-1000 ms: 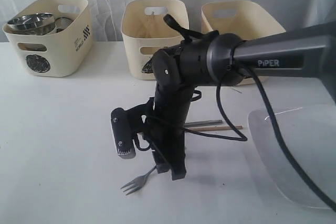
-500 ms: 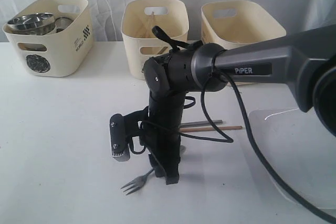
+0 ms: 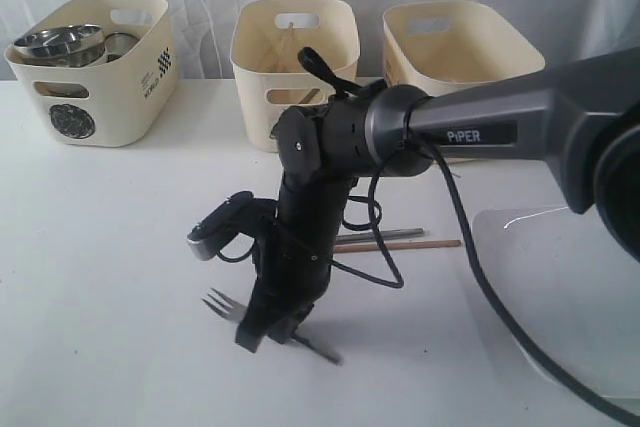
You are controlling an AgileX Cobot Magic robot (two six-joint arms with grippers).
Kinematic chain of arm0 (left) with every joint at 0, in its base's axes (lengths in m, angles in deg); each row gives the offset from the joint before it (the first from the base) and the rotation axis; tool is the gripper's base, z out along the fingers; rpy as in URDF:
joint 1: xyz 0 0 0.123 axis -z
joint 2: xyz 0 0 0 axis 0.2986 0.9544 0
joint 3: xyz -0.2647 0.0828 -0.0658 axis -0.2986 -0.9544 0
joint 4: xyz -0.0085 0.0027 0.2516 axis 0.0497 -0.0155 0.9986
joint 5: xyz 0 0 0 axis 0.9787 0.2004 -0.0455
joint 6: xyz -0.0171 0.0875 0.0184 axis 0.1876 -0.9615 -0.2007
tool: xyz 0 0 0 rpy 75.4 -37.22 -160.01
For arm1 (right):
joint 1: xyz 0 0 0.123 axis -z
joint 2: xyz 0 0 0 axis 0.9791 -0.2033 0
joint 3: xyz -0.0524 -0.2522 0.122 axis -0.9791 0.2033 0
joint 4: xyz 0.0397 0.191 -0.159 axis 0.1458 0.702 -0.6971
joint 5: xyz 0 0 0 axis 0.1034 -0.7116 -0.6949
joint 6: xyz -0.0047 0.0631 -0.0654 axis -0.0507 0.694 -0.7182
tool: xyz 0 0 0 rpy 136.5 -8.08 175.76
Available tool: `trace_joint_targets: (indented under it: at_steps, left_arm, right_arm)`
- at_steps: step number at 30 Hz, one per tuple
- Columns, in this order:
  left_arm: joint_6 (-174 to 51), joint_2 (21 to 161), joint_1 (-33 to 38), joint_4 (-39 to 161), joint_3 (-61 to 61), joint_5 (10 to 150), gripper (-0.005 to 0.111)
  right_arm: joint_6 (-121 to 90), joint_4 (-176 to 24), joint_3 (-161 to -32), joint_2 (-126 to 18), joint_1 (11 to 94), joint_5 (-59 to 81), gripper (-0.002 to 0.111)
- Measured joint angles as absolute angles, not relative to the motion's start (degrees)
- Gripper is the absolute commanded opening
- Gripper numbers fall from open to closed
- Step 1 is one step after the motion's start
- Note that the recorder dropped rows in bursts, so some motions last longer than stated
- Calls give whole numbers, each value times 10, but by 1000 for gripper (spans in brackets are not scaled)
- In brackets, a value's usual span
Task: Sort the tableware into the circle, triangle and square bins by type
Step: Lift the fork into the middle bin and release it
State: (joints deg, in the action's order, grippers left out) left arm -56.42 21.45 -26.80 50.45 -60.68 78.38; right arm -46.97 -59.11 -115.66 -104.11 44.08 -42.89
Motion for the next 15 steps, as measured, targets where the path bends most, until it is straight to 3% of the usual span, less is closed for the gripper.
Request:
trace_joint_targets:
  at_steps: [15]
  left_arm:
    - [-564,215,-268,505,-607,784,0]
  right_arm:
    - [-403,-411,-952,-832,472,-81,0]
